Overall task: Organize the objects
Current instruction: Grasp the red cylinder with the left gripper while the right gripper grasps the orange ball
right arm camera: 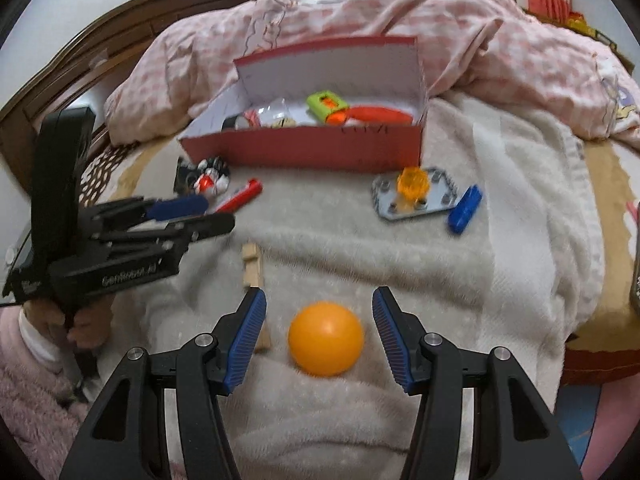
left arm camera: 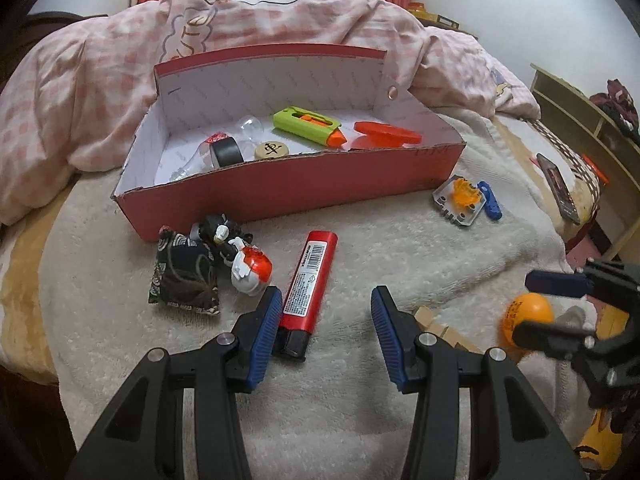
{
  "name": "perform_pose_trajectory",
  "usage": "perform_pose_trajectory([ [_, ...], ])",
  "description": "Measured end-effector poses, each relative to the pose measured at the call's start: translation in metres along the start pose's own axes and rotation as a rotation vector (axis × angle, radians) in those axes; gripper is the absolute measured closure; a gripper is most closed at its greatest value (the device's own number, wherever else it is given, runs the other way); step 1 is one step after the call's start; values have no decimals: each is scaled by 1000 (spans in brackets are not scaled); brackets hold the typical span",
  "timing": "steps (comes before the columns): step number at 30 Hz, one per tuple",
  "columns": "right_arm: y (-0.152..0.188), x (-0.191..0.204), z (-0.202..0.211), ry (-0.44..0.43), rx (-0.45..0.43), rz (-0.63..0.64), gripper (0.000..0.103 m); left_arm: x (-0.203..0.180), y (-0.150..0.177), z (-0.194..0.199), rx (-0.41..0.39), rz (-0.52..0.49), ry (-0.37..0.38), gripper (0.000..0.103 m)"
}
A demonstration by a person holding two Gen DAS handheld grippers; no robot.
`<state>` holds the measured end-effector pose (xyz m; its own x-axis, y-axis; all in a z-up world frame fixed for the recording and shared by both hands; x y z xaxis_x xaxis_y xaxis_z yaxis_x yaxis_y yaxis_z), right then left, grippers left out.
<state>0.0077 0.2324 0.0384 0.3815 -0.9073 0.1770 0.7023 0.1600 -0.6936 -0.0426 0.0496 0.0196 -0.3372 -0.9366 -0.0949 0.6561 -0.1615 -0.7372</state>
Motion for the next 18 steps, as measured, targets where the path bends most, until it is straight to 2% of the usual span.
perform_pose_trajectory([
  [7, 14, 8, -11, 19, 67, 72, 46, 6, 0, -13, 30, 36, 18, 57],
  [17, 17, 0, -10, -18, 73, 46, 46, 4, -7, -22, 29, 31, 8, 57],
  [18, 17, 0, -9, -20, 70, 43, 46, 4, -7, -22, 28, 31, 7, 61],
])
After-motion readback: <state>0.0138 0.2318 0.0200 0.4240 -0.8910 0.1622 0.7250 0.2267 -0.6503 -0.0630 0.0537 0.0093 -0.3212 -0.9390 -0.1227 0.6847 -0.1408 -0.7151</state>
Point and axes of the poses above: each gripper's, at about its wrist camera, not at the fingertips, and z roughly against the way its jaws point, x to its left, y to its underside, the point moved 1 cm from there along -z, roughly the way its jaws point, and after that the axes turned 7 degrees about -x, right-handed, at the moved point
